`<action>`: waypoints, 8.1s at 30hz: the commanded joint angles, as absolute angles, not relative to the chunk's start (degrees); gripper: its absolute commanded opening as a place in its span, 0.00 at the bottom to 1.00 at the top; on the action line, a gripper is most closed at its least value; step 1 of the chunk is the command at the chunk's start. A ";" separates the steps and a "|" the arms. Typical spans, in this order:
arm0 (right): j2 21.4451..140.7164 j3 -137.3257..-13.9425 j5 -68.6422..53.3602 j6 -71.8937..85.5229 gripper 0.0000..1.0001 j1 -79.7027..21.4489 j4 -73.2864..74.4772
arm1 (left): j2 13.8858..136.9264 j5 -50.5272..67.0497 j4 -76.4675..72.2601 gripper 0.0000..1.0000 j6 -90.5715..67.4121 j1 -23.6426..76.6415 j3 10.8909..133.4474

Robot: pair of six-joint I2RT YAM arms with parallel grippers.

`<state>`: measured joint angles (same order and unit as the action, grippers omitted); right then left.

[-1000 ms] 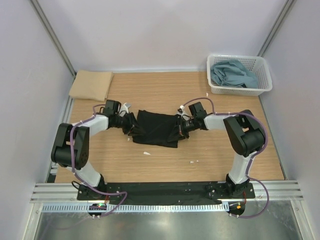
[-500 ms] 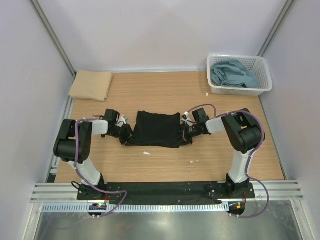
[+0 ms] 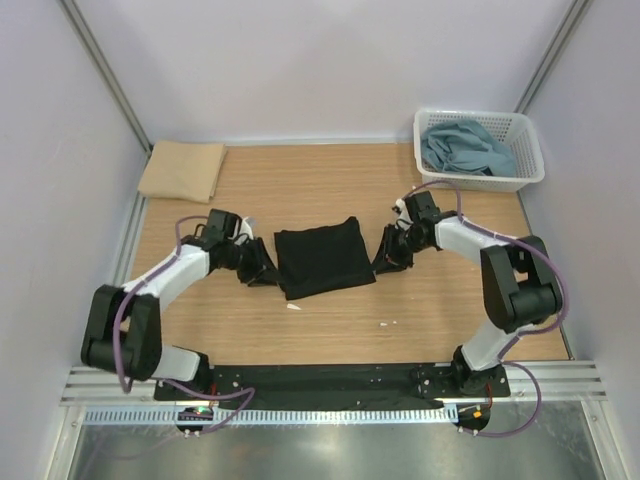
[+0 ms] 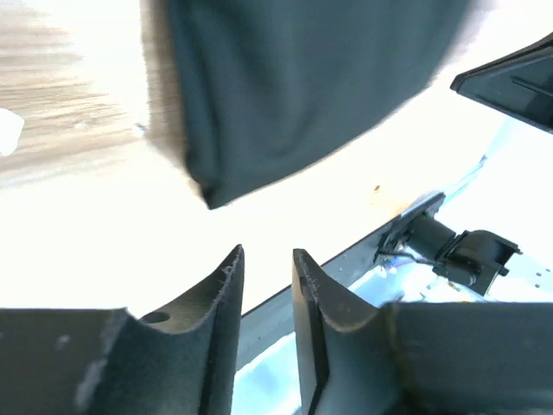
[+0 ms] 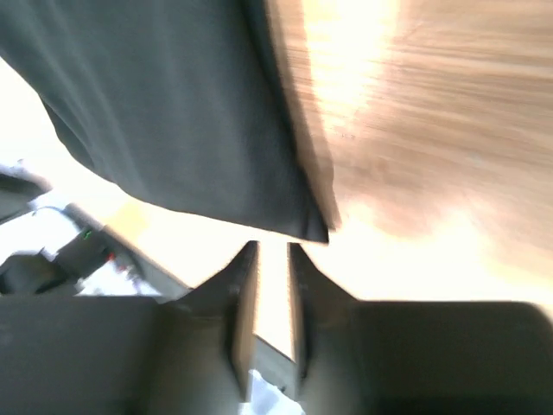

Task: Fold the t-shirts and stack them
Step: Fold the tshirt, then neatly place the folded tshirt to the corner

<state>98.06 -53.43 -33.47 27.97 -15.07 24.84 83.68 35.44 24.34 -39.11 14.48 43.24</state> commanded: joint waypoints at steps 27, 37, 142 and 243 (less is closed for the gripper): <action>89.36 -45.26 26.97 -37.33 0.87 -72.33 -5.86 | 35.61 15.12 46.67 0.53 -60.80 7.73 36.22; 97.82 -44.12 26.64 -49.21 0.73 -72.95 -18.54 | 26.29 15.65 47.72 0.53 -67.33 7.73 32.43; 63.28 -36.21 15.64 3.34 0.91 -47.20 11.25 | 126.02 -5.33 54.38 0.00 -8.81 5.80 119.60; 40.46 -22.79 6.58 37.51 0.92 -36.83 10.36 | 104.17 5.00 26.01 1.00 -10.79 17.65 97.44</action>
